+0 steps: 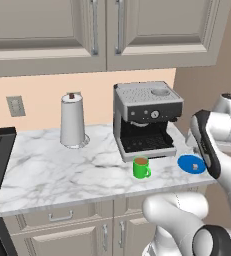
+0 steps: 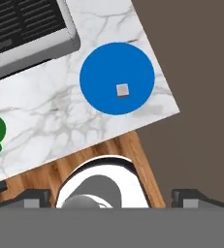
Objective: Take a sugar cube from the saucer and place it inside the coffee. Then, grab milk from the fridge and place it next to the coffee on the counter to sweeten the coffee.
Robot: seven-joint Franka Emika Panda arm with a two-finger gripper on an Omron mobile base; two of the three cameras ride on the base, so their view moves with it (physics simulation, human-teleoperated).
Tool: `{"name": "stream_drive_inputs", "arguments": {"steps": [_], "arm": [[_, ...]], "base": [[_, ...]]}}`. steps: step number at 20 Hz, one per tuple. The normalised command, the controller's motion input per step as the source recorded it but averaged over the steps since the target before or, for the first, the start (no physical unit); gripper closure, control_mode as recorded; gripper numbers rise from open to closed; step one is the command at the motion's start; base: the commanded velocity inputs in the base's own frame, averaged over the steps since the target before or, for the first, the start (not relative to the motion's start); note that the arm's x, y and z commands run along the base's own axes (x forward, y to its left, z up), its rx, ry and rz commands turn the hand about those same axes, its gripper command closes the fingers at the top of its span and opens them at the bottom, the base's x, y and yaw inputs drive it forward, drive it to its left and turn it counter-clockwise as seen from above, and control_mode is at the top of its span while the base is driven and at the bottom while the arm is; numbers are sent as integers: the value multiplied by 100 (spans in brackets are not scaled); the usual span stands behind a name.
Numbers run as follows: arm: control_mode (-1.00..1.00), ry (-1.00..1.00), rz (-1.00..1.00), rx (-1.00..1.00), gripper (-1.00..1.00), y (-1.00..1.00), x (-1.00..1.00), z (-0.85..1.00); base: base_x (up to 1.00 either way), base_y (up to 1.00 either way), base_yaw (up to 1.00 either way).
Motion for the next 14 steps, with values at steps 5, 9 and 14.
{"name": "stream_drive_inputs", "arguments": {"steps": [5, 9, 14], "arm": [[-100, 3, 0, 2, -100, -14, 19, -47], [-100, 7, 0, 2, -100, -11, 26, -66], [-100, 4, 0, 0, -100, -20, 32, -51]], "base": [[0, 0, 0], [0, 0, 0], [0, 0, 0]]}}
